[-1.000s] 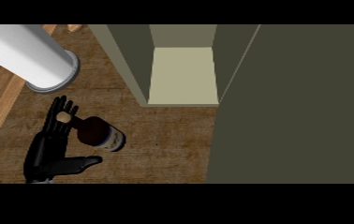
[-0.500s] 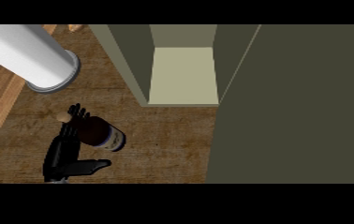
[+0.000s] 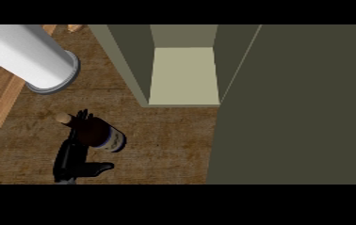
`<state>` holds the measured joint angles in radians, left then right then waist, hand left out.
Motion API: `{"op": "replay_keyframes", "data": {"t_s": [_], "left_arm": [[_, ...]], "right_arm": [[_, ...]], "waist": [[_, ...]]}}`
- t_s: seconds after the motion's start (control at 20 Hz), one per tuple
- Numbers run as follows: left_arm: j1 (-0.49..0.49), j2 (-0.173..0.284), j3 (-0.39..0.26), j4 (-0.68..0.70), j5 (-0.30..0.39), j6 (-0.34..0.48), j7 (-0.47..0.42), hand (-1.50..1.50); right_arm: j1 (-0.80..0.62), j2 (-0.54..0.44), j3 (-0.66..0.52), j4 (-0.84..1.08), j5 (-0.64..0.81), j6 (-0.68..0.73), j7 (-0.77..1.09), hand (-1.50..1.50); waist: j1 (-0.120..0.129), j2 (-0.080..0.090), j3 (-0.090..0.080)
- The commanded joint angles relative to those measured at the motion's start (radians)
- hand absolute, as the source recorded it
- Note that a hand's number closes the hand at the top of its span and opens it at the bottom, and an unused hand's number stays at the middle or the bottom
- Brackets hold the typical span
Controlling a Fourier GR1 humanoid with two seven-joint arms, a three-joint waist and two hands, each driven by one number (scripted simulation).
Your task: Pick up the wine, place it into the cabinet and close the cabinet
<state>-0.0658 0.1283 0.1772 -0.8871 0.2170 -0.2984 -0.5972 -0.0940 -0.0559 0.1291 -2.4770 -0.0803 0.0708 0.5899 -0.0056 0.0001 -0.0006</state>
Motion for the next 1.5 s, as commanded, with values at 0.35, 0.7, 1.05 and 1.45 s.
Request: {"op": "replay_keyframes", "data": {"t_s": [0.35, 0.7, 1.05, 1.45], "left_arm": [[-0.089, -0.031, -0.011, 0.197, -0.013, -0.072, -0.126, -1.50], [-0.212, -0.027, 0.007, 0.343, -0.028, -0.069, -0.214, -1.50], [-0.186, -0.044, 0.022, 0.308, -0.001, -0.029, -0.241, 1.50], [-0.318, -0.040, 0.039, 0.433, 0.027, -0.077, -0.189, 1.50]], "right_arm": [[0.056, 0.037, 0.060, -0.108, 0.000, -0.013, 0.038, -1.50], [-0.044, 0.042, 0.058, -0.081, 0.031, -0.061, 0.108, -1.50], [-0.036, -0.001, -0.055, -0.062, -0.104, 0.006, 0.084, -1.50], [0.091, 0.022, -0.009, -0.076, -0.068, 0.050, -0.004, -1.50]], "waist": [[0.000, -0.001, 0.000], [-0.001, 0.000, 0.000], [0.003, -0.001, 0.001], [-0.005, 0.001, 0.000]]}}
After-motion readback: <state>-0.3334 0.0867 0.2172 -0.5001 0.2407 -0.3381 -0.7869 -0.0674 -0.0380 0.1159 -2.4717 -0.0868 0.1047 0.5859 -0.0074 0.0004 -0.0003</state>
